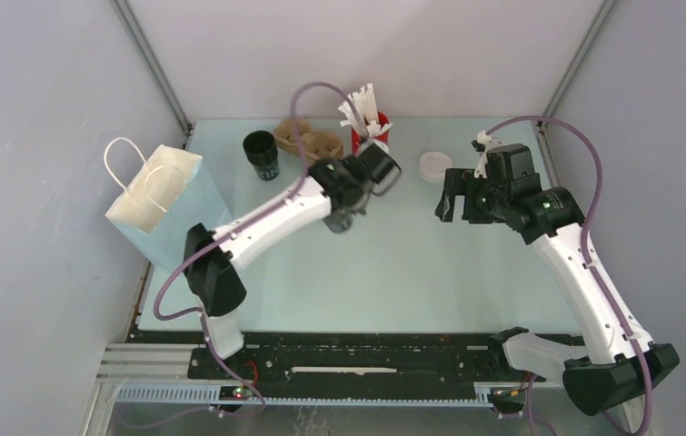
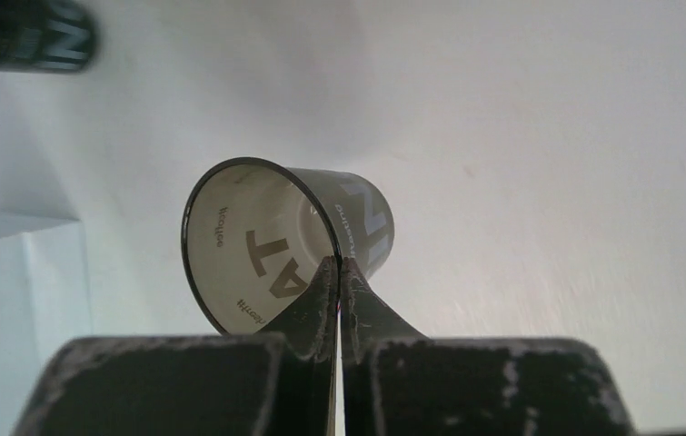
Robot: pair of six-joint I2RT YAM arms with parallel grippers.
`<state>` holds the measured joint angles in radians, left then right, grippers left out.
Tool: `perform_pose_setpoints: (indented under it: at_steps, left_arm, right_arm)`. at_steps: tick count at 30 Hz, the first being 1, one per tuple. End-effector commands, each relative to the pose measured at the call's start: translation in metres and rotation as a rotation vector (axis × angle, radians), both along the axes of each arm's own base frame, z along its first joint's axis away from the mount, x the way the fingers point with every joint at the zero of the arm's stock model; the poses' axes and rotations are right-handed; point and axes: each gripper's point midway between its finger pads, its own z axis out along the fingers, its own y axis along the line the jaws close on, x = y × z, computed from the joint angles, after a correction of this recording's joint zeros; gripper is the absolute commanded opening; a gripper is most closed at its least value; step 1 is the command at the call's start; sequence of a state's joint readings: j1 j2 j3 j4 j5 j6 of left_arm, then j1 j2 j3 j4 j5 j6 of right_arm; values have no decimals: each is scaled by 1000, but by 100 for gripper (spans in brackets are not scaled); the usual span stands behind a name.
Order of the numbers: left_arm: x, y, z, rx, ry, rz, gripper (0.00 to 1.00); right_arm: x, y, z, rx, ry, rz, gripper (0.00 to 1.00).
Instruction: Pack the takeout coffee
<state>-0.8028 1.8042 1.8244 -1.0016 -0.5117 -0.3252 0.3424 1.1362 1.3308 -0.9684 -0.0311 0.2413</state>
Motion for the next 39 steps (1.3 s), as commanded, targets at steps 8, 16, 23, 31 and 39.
perform_pose_setpoints:
  at_steps: [8, 16, 23, 31, 39]
  left_arm:
    - [-77, -74, -54, -13, 88, -208, 0]
    - [-91, -80, -79, 94, 90, -255, 0]
    - [-97, -81, -96, 142, 90, -268, 0]
    - [-110, -85, -106, 159, 119, -302, 9]
    - [-124, -87, -105, 105, 164, -347, 28]
  right_arm:
    - [19, -9, -45, 140, 207, -122, 92]
    - [30, -12, -69, 116, 249, -136, 89]
    - [38, -13, -76, 123, 245, -153, 89]
    - [64, -16, -81, 159, 207, -167, 89]
    - [127, -23, -102, 88, 183, -207, 83]
